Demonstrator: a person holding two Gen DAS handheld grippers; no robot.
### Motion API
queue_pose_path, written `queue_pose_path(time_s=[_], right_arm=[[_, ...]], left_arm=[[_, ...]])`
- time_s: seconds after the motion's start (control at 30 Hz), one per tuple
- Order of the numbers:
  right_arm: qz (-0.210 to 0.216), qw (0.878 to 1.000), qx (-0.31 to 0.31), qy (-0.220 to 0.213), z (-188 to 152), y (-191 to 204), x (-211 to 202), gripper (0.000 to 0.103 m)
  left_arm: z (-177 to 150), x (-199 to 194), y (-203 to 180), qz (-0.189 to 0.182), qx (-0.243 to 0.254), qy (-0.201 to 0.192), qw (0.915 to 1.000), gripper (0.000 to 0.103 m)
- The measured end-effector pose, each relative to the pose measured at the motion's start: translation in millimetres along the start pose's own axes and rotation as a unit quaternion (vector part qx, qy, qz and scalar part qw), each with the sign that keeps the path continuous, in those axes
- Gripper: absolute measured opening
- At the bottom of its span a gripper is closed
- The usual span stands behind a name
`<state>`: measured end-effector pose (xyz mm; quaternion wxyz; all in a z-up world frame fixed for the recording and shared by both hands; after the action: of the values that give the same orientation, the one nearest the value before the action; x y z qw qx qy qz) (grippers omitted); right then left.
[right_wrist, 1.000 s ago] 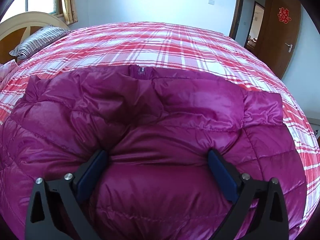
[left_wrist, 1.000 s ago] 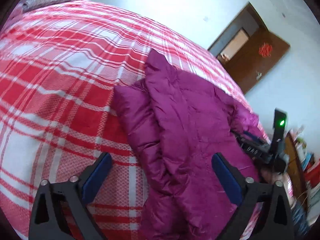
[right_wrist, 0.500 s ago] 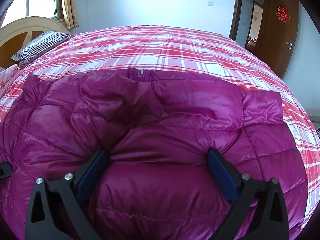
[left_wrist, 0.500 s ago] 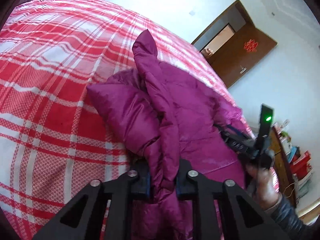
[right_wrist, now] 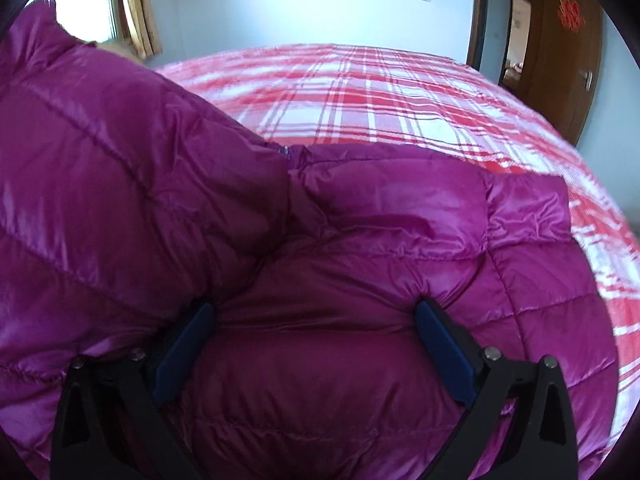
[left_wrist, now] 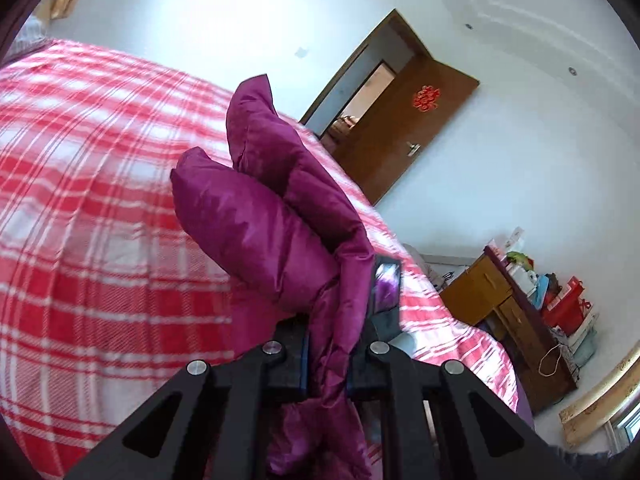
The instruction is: Fold large clothes
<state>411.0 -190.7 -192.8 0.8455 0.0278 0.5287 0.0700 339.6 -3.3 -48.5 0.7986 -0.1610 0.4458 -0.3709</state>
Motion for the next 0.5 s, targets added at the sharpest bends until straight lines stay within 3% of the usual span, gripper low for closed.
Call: queue_pose_path(time_s=[0.13, 0.27, 0.37, 0.5], right_arm=[[0.061, 0.997, 0.031, -0.017, 1.0, -14.3, -5.3, 0.103], [0.096, 0.993, 0.06, -0.018, 2.1, -24.5, -13.1, 0.102], [0.132, 0.989, 0.072, 0.004, 2.8, -34.3, -17.9, 0.102], [0.139, 0.986, 0.091, 0.029, -4.9, -62.9, -36.9, 0.102]], left_arm=[[19.2, 10.6, -16.6, 0.004, 0.001, 0.004, 1.0, 0.011], [33.1, 25.3, -40.3, 0.008, 0.011, 0.011, 0.9998, 0.011], [32.8, 41.9, -63.2, 0.03, 0.05, 0.02, 0.9981, 0.011], [18.7, 74.8, -90.9, 0.045, 0.115, 0.049, 0.9911, 0.011]])
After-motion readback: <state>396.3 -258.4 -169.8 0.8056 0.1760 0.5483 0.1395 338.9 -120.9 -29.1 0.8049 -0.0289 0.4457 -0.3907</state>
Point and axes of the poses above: each gripper's, at about its wrist camera, not at the fingertips, and x roughly the way its jaws point, y to its left, z to its top, the point moved 4 cm from there along x, roughly the way its jaws point, and after that the axes turned 14 degrees about y, right-handed, at the moved point
